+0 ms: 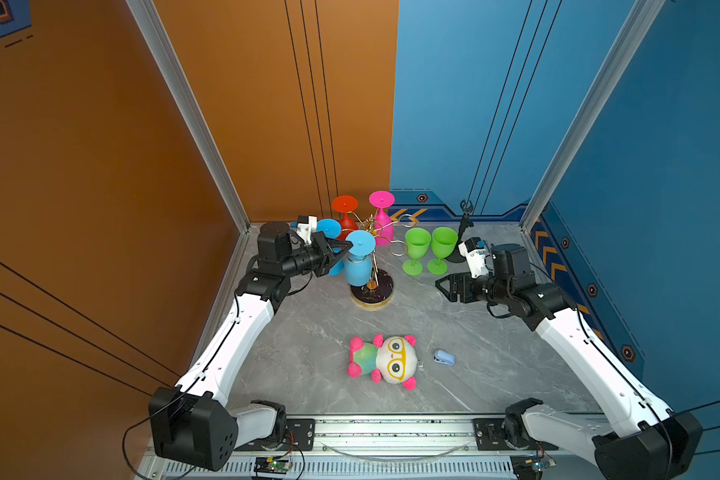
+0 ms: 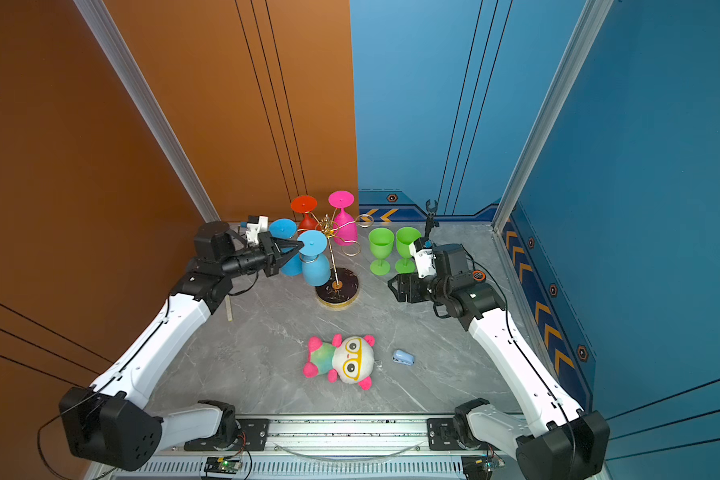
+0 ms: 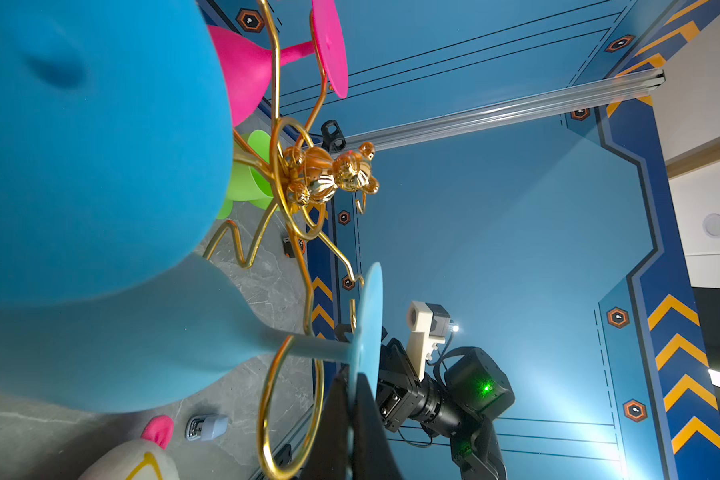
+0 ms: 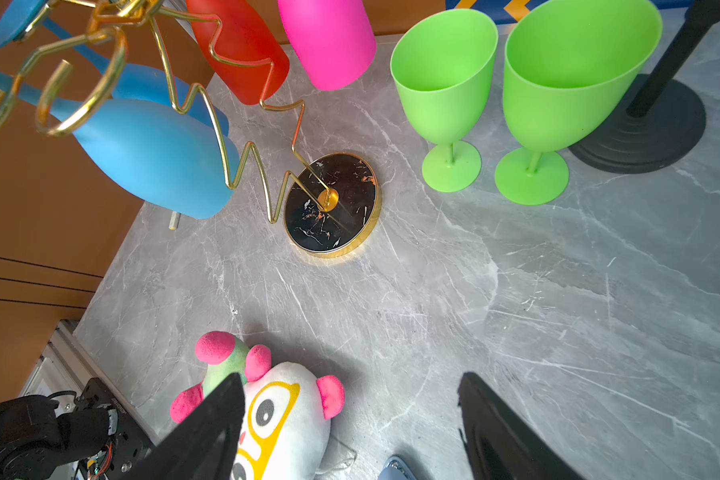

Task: Take the wine glass off the wine glass rack
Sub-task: 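Pull the light blue glass off the rack toward the robot with the left gripper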

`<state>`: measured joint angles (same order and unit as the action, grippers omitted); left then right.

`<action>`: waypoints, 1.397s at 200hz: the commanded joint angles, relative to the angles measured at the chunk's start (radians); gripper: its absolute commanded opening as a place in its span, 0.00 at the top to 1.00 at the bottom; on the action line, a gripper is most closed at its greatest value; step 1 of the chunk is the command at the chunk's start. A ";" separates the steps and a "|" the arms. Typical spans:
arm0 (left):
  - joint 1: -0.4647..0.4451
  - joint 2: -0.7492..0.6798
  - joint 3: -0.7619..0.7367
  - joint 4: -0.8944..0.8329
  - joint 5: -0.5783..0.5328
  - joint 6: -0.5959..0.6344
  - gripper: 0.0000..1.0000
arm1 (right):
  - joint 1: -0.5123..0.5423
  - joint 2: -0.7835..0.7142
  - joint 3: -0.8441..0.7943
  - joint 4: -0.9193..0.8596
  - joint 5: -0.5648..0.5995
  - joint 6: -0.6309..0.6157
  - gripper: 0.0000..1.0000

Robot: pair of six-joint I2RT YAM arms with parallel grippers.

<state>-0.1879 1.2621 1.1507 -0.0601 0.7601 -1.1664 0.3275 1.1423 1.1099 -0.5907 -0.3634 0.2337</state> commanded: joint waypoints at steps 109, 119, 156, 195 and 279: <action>0.054 -0.043 0.035 -0.057 -0.061 0.054 1.00 | 0.000 -0.042 -0.037 0.012 0.007 0.021 0.18; 0.059 -0.054 0.028 -0.061 -0.059 0.057 1.00 | -0.001 -0.041 -0.038 0.012 0.007 0.021 0.18; 0.079 -0.099 -0.007 -0.060 -0.030 0.055 1.00 | 0.001 -0.040 -0.038 0.014 0.004 0.024 0.18; 0.104 -0.176 -0.078 -0.054 0.000 0.055 1.00 | 0.003 -0.041 -0.039 0.014 0.003 0.027 0.18; 0.195 -0.325 -0.179 -0.069 0.163 0.169 1.00 | 0.009 -0.035 -0.034 0.017 -0.005 0.042 0.18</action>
<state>0.0017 0.9707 0.9878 -0.1307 0.8211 -1.0748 0.3279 1.1187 1.0805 -0.5903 -0.3637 0.2596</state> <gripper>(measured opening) 0.053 0.821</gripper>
